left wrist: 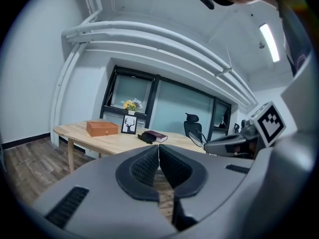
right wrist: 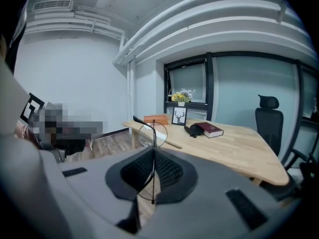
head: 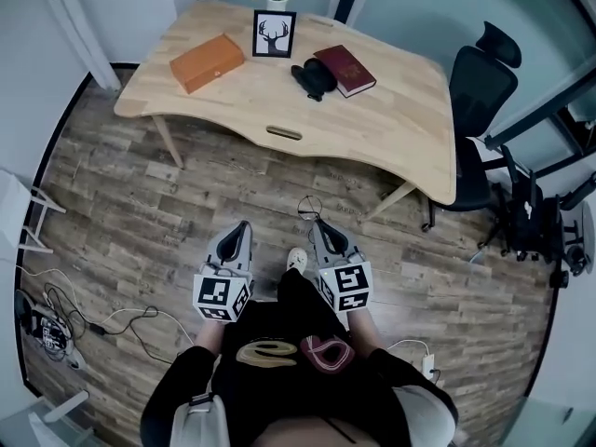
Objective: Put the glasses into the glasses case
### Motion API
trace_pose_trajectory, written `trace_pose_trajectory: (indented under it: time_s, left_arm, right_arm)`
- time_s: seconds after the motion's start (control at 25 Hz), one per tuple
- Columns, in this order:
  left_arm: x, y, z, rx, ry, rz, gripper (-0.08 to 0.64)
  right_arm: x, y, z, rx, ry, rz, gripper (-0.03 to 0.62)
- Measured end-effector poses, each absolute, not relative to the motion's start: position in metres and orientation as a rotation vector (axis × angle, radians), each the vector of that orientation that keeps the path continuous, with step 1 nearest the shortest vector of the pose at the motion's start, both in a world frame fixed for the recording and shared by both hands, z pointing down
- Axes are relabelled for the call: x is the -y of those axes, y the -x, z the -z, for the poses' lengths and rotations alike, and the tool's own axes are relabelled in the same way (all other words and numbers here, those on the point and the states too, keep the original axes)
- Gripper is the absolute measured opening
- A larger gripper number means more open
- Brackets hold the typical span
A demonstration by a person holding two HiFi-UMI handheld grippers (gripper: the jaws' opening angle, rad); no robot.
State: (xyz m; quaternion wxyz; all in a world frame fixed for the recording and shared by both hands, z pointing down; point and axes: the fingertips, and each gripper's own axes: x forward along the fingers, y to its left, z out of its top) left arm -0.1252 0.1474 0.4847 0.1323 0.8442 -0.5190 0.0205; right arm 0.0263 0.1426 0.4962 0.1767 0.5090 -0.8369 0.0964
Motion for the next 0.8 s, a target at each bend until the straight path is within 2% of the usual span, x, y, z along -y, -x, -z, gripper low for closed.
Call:
trace_pose_trajectory:
  time_s: [0.8]
  left_arm:
    - [-0.017, 0.031, -0.482, 1.594, -2.400, -0.051, 0.018]
  right_arm:
    - [0.003, -0.100, -0.491, 2.467, -1.284, -0.216, 0.018]
